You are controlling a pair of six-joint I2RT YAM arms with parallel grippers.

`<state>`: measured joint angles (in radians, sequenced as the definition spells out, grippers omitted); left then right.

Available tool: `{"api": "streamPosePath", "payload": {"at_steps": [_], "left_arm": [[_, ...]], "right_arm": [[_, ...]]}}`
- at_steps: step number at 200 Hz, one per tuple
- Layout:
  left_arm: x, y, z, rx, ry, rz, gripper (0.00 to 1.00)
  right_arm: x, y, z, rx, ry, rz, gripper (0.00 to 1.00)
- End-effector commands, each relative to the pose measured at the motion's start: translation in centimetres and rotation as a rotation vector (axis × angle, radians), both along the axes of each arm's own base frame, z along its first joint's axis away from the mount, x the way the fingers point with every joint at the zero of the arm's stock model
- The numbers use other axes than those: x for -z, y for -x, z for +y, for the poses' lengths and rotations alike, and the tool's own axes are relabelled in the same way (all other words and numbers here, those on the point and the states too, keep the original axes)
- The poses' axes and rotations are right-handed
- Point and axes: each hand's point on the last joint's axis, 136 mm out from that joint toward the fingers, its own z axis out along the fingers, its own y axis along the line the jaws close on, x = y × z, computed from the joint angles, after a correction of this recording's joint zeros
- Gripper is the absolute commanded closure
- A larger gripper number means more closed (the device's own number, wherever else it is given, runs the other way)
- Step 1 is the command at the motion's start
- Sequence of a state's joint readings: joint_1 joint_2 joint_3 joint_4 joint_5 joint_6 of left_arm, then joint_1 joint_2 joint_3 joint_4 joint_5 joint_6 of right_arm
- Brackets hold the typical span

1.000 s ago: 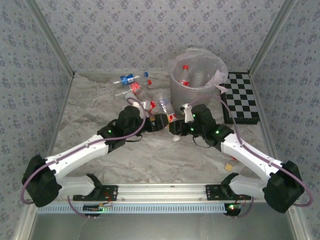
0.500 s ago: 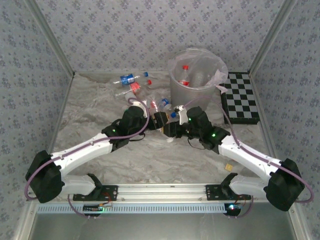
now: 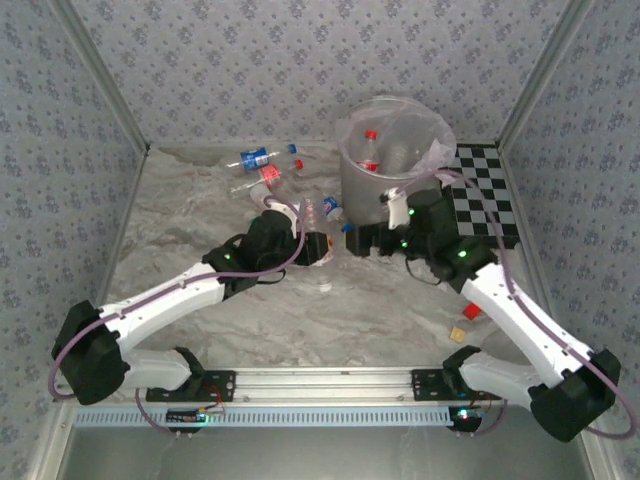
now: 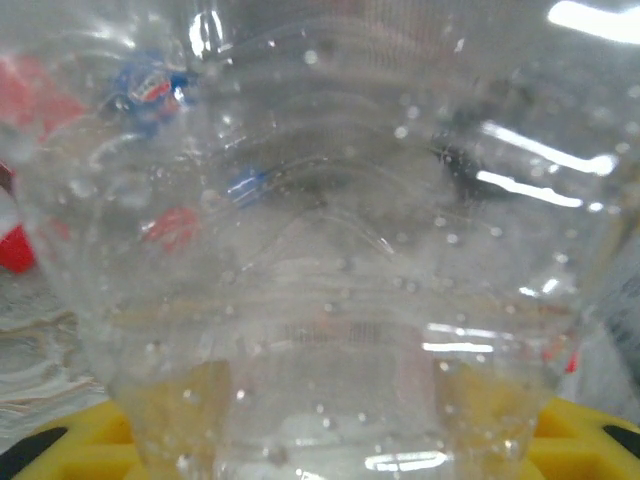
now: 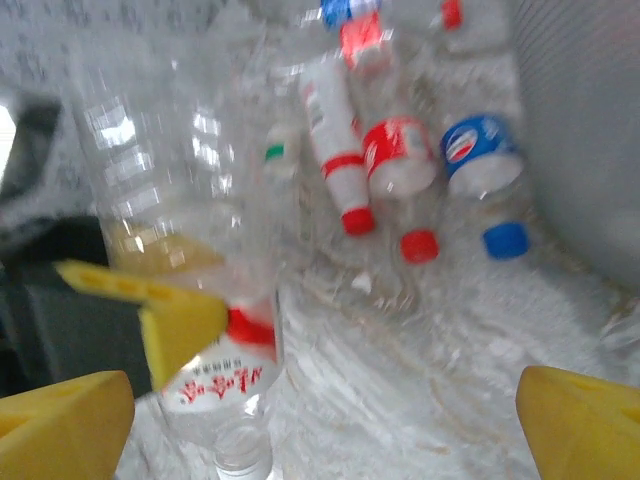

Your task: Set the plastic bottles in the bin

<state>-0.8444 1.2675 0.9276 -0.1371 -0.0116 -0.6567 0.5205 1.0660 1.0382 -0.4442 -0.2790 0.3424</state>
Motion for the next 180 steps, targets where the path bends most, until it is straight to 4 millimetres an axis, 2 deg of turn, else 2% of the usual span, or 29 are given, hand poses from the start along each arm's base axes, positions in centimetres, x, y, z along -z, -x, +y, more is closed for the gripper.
{"api": "streamPosePath", "payload": {"at_steps": [1,17,21,23,40,57,83,107,130,165,180], "left_arm": [[0.8,0.9,-0.3,0.162,-0.154,-0.064,0.49],[1.2,1.6,-1.3,0.265,-0.156,-0.108,0.5],[1.2,1.7,-1.4,0.283,-0.156,-0.116,0.5],[1.4,1.8,-1.5,0.291,-0.158,-0.116,0.5],[1.1,2.2,-2.1,0.344,-0.151,-0.135,0.5],[0.3,2.6,-2.8,0.383,-0.112,-0.156,0.5],[-0.8,3.0,-3.3,0.399,-0.047,-0.184,0.5],[-1.7,4.0,-3.9,0.457,0.01,-0.188,0.5],[-2.0,3.8,-4.0,0.47,0.027,-0.193,0.5],[-3.2,4.1,-4.0,0.488,0.079,-0.208,0.5],[-3.9,4.0,-3.7,0.478,0.102,-0.233,0.49]], "right_arm": [[-0.8,0.1,0.0,-0.033,0.014,0.036,0.0],[-1.4,-1.5,1.1,-0.032,-0.039,0.075,0.0],[-0.9,-1.7,1.5,-0.043,-0.049,0.106,0.0],[-1.8,-2.0,1.8,-0.051,-0.064,0.097,0.0],[-2.5,-2.6,4.0,-0.109,-0.111,0.113,0.0],[-2.6,-3.0,5.1,-0.132,-0.135,0.116,0.0],[-2.0,-3.0,5.6,-0.155,-0.153,0.124,0.04],[-2.3,-2.3,6.1,-0.206,-0.19,0.129,0.06],[-2.1,-2.0,6.3,-0.227,-0.199,0.141,0.11],[-2.0,-2.0,6.2,-0.229,-0.218,0.15,0.26],[-1.9,-2.0,6.0,-0.231,-0.221,0.161,0.24]]}}
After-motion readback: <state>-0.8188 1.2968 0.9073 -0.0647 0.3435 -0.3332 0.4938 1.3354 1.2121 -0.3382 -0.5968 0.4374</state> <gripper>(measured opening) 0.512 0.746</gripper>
